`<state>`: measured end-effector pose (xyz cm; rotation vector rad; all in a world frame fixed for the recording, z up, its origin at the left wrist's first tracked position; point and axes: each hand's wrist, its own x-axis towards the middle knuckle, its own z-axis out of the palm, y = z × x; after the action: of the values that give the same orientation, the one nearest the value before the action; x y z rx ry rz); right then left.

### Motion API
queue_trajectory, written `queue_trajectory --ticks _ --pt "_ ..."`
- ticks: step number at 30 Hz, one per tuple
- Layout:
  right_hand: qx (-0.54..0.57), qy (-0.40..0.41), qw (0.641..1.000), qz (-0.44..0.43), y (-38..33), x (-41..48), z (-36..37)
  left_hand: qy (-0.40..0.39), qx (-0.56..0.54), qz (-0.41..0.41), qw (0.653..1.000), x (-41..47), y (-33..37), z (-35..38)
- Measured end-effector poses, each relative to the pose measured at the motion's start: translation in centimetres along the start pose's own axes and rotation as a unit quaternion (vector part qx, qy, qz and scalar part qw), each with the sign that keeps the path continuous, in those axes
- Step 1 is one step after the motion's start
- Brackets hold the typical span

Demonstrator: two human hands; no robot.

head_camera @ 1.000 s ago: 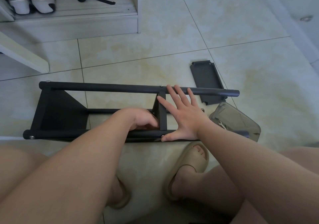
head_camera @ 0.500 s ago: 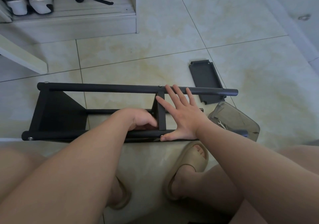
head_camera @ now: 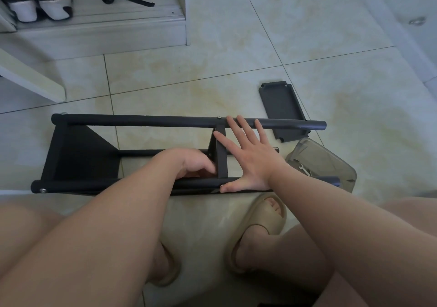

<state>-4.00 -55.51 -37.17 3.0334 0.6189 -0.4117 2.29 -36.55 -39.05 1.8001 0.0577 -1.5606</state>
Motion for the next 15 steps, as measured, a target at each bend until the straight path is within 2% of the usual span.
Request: queue_trajectory --ticks 4,10,15 --pt "-0.002 -0.001 1.0 0.0 -0.04 -0.01 -0.07 -0.036 -0.013 -0.014 0.999 -0.29 -0.02 -0.2" --pt "-0.004 -0.004 1.0 0.0 0.0 -0.05 -0.13 0.016 0.01 0.005 1.0 0.14 -0.06 0.11" --pt "-0.003 -0.003 1.0 -0.002 -0.03 -0.05 -0.14 -0.023 0.006 -0.015 1.0 -0.12 -0.12 -0.32"
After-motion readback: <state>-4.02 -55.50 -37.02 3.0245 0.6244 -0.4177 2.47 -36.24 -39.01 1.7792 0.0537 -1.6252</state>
